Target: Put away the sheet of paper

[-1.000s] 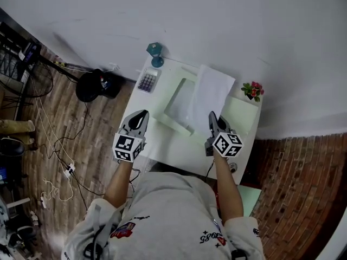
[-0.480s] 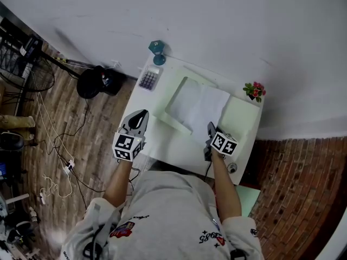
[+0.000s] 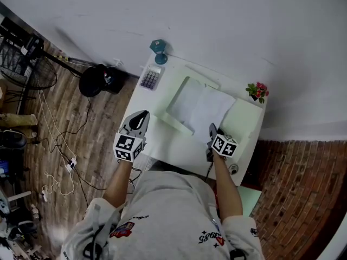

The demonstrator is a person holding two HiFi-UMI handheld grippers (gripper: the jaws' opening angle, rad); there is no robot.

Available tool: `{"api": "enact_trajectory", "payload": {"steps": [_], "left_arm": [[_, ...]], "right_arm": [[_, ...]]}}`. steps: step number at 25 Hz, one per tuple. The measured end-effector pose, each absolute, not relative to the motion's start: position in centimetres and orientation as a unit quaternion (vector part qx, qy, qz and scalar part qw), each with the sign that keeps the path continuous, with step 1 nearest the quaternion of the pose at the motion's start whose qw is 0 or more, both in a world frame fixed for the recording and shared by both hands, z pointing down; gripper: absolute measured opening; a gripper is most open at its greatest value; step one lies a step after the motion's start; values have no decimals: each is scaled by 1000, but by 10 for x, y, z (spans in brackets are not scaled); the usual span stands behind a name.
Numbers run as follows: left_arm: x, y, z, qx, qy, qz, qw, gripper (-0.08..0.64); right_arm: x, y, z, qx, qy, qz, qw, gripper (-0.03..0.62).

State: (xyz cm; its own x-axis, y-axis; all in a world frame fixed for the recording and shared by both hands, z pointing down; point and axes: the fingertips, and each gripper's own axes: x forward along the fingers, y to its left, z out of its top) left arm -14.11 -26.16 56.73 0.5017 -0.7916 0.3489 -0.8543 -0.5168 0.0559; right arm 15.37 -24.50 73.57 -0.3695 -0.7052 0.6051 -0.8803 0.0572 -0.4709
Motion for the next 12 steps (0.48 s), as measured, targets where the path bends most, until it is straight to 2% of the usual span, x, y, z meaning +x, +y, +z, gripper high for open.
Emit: {"api": "enact_trajectory", "payload": {"steps": [4,12], "left_arm": [[-143,-262,571,856,-482,147,114,32],[-148,-264,570,850,-492,149,114,32]], "right_arm": [[141,-248,736,530,-745,393,101,-2],[138,-265,755,517,-688,508,43,-2]]}}
